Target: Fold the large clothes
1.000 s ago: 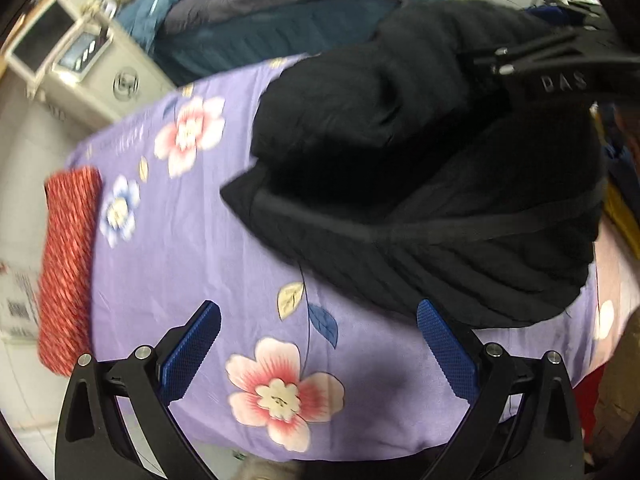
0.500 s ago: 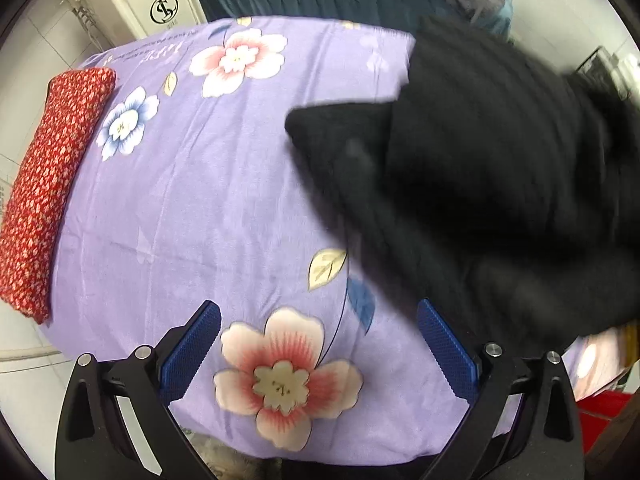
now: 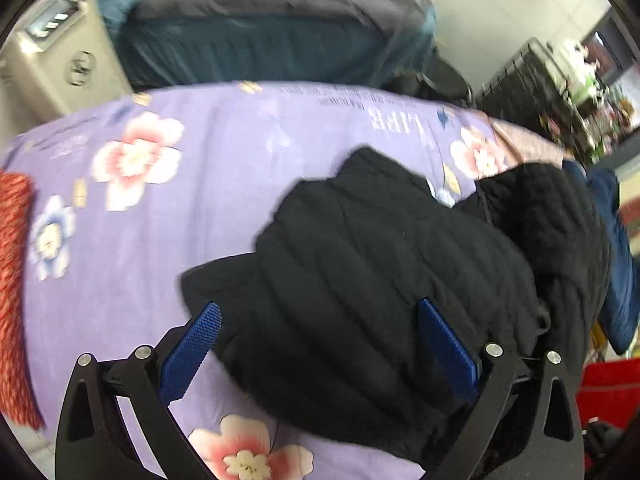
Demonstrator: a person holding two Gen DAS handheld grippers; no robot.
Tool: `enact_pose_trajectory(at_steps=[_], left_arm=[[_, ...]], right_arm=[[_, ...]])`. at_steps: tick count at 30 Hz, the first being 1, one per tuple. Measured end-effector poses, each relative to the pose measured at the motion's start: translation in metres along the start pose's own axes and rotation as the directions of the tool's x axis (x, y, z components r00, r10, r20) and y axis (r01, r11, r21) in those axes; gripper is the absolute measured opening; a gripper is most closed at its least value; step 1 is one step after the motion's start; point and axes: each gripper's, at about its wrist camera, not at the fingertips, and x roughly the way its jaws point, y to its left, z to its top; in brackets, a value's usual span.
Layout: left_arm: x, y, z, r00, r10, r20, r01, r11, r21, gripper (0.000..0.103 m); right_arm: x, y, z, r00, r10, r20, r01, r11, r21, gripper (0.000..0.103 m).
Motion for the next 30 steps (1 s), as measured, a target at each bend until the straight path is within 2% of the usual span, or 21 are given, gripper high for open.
enact_pose_trajectory(at_steps=[2,3,4,7,9,12,13,15,18,20,23,26,30], left_arm=[[0.017,-0.005,0.010,0.992,-0.126,-0.011,0.126,0.992,-0.017,0.096],[0.021,-0.007,0.011,0.990,-0.140,-0.006,0.140,0.990,-0.017,0.095],[0.025,-0.011,0.012,0.989,-0.148,0.001,0.148,0.989,-0.012,0.092],[0.034,-0.019,0.004,0.987,-0.158,-0.021,0.158,0.987,-0.015,0.071],[0.027,-0.020,-0.004,0.988,-0.156,-0.012,0.156,0.988,-0.007,0.061],[0.009,-0.017,-0.020,0.985,-0.170,-0.012,0.170,0.985,0.006,0.039],[0.003,-0.014,-0.026,0.984,-0.180,-0.013,0.180,0.984,0.006,0.029],[-0.015,-0.009,-0.048,0.979,-0.202,-0.020,0.202,0.979,0.016,0.021],[-0.035,-0.005,-0.085,0.981,-0.193,-0.034,0.194,0.981,0.029,0.017],[-0.043,0.004,-0.112,0.982,-0.179,-0.054,0.180,0.984,0.006,0.017],[-0.043,0.020,-0.146,0.983,-0.154,-0.096,0.151,0.988,-0.042,0.016],[-0.034,0.037,-0.176,0.974,-0.166,-0.156,0.147,0.981,-0.123,0.016],[-0.017,0.049,-0.204,0.961,-0.150,-0.230,0.113,0.979,-0.167,0.016]], right_arm=[[-0.021,-0.003,0.009,0.999,-0.018,0.040,0.017,1.000,0.024,0.073],[-0.030,-0.005,0.011,0.997,-0.042,0.062,0.039,0.999,0.037,0.081],[-0.040,-0.009,0.018,0.993,-0.081,0.089,0.076,0.995,0.060,0.085],[-0.050,-0.011,0.041,0.979,-0.172,0.110,0.158,0.980,0.122,0.085],[-0.055,-0.013,0.069,0.969,-0.213,0.126,0.194,0.970,0.149,0.085],[-0.056,-0.007,0.096,0.948,-0.288,0.135,0.278,0.956,0.089,0.085],[-0.054,0.001,0.107,0.932,-0.336,0.136,0.332,0.942,0.052,0.085],[-0.048,0.010,0.115,0.915,-0.376,0.147,0.380,0.925,0.004,0.085],[-0.046,0.022,0.130,0.904,-0.389,0.177,0.406,0.911,-0.072,0.086],[-0.038,0.029,0.143,0.898,-0.398,0.188,0.423,0.899,-0.117,0.086],[-0.032,0.037,0.153,0.903,-0.388,0.185,0.418,0.893,-0.169,0.086],[-0.023,0.048,0.161,0.909,-0.373,0.185,0.408,0.885,-0.225,0.086],[-0.017,0.059,0.172,0.912,-0.362,0.190,0.406,0.862,-0.304,0.086]])
